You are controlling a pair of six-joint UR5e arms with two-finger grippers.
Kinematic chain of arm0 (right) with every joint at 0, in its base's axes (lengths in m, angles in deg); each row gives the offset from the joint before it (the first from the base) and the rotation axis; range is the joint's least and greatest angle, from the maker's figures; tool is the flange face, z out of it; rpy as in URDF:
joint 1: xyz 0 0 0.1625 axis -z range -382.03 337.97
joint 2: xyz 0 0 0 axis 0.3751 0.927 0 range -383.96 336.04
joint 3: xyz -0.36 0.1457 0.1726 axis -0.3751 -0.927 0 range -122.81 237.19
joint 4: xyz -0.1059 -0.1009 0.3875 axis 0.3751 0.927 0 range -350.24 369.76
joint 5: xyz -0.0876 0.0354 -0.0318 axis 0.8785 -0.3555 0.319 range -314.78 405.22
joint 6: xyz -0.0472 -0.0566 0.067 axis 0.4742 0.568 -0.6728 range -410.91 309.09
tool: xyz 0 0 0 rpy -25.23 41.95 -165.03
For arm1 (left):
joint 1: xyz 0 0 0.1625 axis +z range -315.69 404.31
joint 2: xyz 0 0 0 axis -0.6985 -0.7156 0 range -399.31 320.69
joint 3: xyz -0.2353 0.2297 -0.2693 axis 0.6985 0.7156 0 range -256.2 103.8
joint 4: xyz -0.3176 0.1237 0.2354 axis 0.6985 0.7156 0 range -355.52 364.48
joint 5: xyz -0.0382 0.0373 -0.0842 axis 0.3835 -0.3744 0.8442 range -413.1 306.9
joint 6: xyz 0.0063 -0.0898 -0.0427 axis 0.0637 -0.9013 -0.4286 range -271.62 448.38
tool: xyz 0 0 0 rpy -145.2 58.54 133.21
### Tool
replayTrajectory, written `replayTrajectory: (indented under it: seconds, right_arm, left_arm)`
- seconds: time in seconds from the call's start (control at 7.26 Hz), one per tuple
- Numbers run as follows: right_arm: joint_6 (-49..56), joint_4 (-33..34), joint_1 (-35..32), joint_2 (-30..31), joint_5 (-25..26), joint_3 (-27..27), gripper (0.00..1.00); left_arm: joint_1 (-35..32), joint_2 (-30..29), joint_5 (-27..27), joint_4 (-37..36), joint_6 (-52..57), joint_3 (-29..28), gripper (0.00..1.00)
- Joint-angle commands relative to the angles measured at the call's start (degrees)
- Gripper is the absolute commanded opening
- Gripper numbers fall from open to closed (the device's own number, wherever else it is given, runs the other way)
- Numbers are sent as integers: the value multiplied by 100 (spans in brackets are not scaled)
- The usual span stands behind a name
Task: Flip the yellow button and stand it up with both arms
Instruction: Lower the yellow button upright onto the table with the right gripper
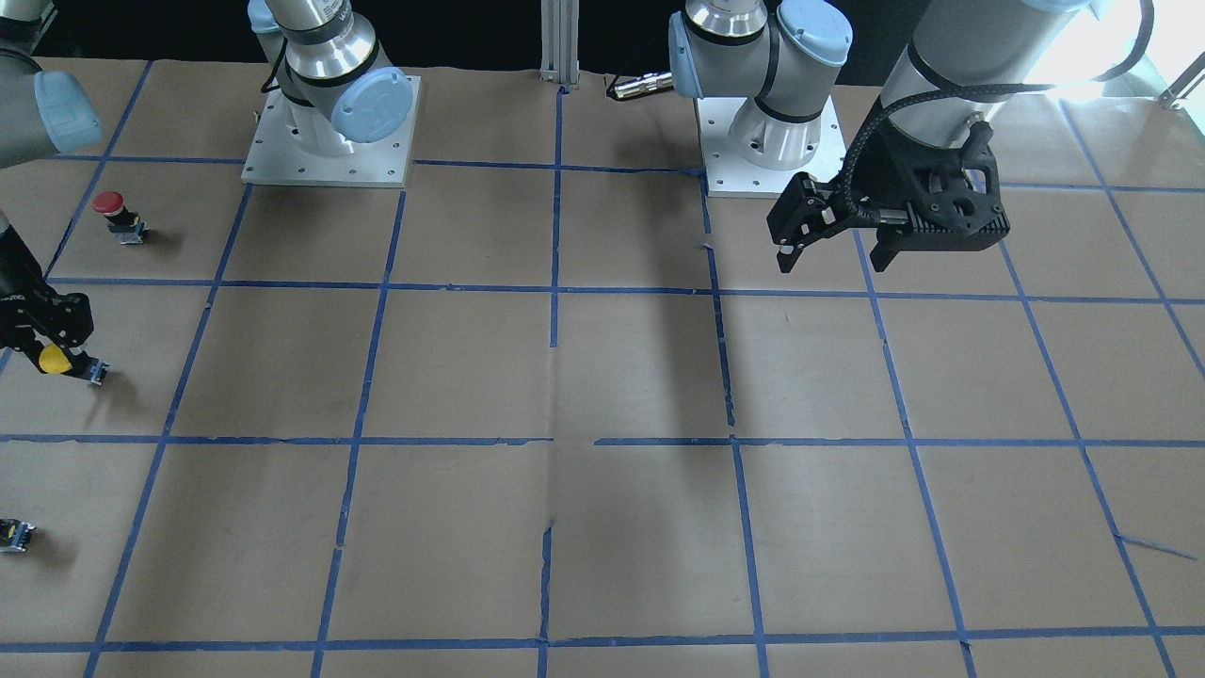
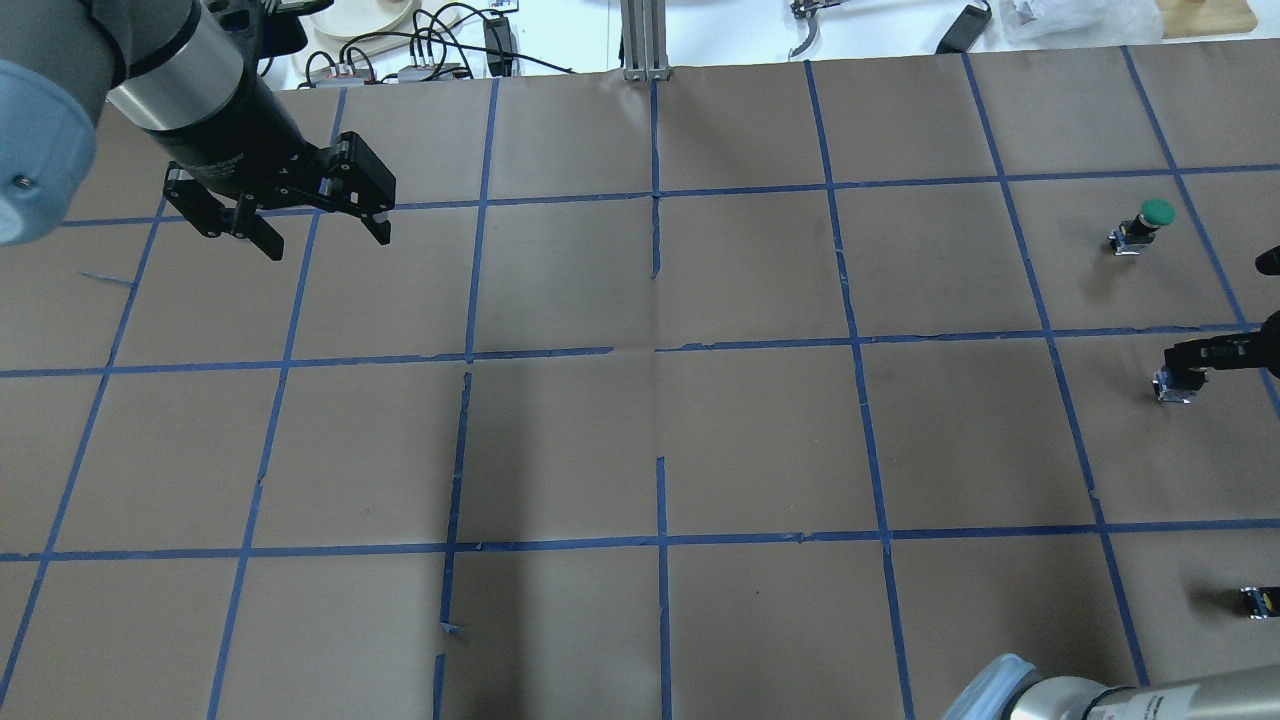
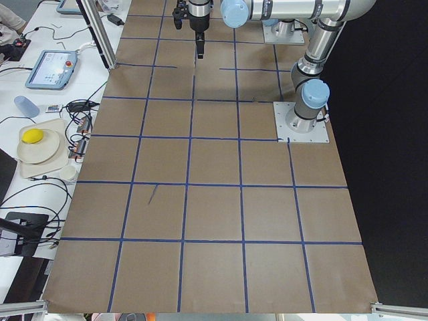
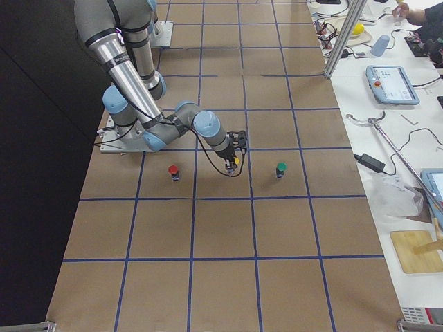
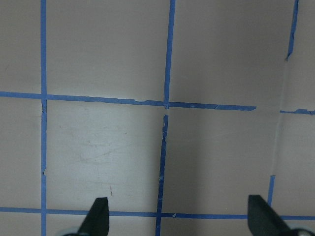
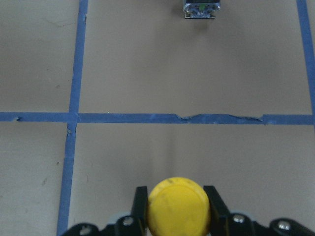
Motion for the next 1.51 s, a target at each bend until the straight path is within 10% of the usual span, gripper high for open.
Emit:
replayTrajectory:
  seconds: [0.0,0.14,0.69,1.38]
  right_arm:
    - [-28,2,6,-55,17,-9,47]
    - [-89,-15,6,-46,26,-17,95]
    - [-369,-443,-11,234,579,-105,100]
    - [-2090,-3834,-1035,921,1184,-1842,100]
  left_arm:
    - [0,-2,10,-1,0,-6,100]
    - [0,-2,19,-1,-9,12,100]
    - [0,-2,28,-1,-18,3,100]
    - [9,-2,54,8,-18,-6,100]
